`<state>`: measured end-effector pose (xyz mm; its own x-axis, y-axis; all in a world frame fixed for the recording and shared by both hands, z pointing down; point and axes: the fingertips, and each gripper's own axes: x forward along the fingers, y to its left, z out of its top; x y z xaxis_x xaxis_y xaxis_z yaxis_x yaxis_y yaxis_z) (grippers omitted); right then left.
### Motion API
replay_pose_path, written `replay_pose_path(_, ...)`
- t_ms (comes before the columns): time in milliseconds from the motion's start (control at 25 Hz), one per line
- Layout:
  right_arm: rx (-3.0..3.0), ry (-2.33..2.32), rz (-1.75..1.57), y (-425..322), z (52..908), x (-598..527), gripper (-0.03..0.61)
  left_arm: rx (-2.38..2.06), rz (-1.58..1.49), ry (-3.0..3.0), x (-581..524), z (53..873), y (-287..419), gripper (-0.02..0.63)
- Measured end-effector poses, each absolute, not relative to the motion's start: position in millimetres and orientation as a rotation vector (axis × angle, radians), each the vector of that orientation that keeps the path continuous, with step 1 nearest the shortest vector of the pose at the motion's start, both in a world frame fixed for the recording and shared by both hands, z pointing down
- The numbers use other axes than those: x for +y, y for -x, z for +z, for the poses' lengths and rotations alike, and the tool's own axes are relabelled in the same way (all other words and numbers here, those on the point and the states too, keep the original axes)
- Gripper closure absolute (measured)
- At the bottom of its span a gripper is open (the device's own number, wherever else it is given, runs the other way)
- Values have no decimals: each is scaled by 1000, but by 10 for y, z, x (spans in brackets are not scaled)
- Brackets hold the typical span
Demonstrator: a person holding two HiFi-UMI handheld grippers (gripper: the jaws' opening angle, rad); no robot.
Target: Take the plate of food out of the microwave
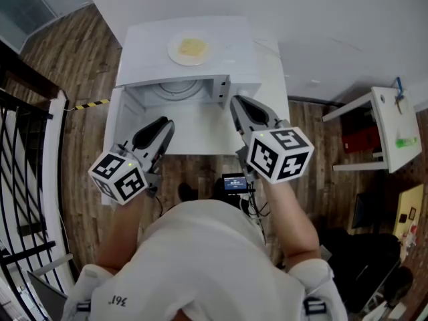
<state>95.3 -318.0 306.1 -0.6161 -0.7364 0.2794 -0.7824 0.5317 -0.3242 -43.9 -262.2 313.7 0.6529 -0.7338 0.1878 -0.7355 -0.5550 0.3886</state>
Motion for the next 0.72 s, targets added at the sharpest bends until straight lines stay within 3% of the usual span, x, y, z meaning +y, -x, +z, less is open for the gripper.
replay_pose_path(720, -2546, -1311, 648, -998, 3641, -2771, 575, -1132, 60, -2374, -2298, 3593, 399, 535)
